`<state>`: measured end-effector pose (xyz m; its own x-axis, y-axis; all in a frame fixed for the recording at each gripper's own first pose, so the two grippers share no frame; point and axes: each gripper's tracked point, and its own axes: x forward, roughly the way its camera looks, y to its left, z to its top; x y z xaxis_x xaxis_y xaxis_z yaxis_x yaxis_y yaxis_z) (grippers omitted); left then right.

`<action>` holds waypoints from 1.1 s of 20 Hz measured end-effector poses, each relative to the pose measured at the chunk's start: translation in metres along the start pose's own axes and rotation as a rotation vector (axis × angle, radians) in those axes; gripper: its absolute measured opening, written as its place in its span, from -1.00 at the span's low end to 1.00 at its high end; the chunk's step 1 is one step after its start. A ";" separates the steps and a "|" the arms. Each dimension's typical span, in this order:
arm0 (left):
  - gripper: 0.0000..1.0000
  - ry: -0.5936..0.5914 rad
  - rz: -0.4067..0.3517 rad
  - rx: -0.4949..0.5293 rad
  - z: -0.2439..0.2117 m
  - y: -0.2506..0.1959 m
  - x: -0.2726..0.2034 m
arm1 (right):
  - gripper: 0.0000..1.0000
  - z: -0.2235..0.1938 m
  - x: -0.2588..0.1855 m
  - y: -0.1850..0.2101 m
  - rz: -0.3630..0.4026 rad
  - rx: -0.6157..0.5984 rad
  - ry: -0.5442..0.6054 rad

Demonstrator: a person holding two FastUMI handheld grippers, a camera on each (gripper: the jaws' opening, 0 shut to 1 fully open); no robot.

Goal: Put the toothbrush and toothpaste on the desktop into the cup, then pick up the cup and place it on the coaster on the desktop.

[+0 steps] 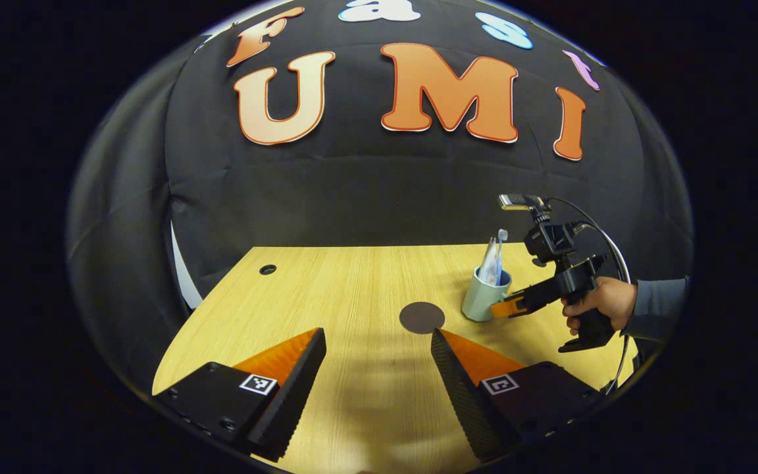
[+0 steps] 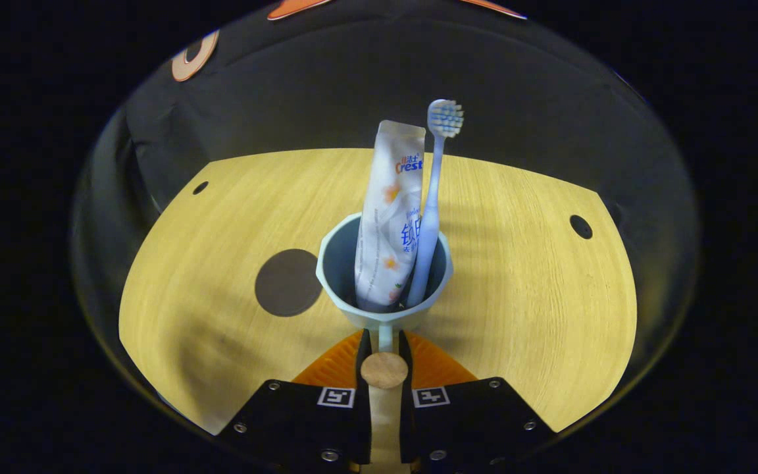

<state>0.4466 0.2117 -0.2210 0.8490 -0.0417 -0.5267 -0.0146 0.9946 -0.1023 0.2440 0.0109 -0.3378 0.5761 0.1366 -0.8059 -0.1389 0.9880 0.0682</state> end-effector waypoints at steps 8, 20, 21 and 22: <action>0.94 0.036 0.018 -0.037 -0.017 0.039 -0.003 | -0.65 0.001 0.002 0.003 0.069 -0.128 -0.005; 0.93 0.031 -0.070 -0.019 -0.012 0.070 0.017 | -0.04 0.018 -0.026 0.000 0.000 -0.114 -0.058; 0.93 0.027 -0.089 -0.010 -0.009 0.066 0.017 | 0.22 0.021 -0.038 -0.002 -0.008 -0.094 -0.088; 0.93 0.020 -0.111 -0.001 -0.004 0.063 0.018 | 0.40 0.023 -0.050 -0.006 -0.017 -0.072 -0.116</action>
<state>0.4588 0.2731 -0.2403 0.8346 -0.1536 -0.5290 0.0784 0.9837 -0.1620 0.2350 0.0004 -0.2844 0.6674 0.1319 -0.7329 -0.1839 0.9829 0.0094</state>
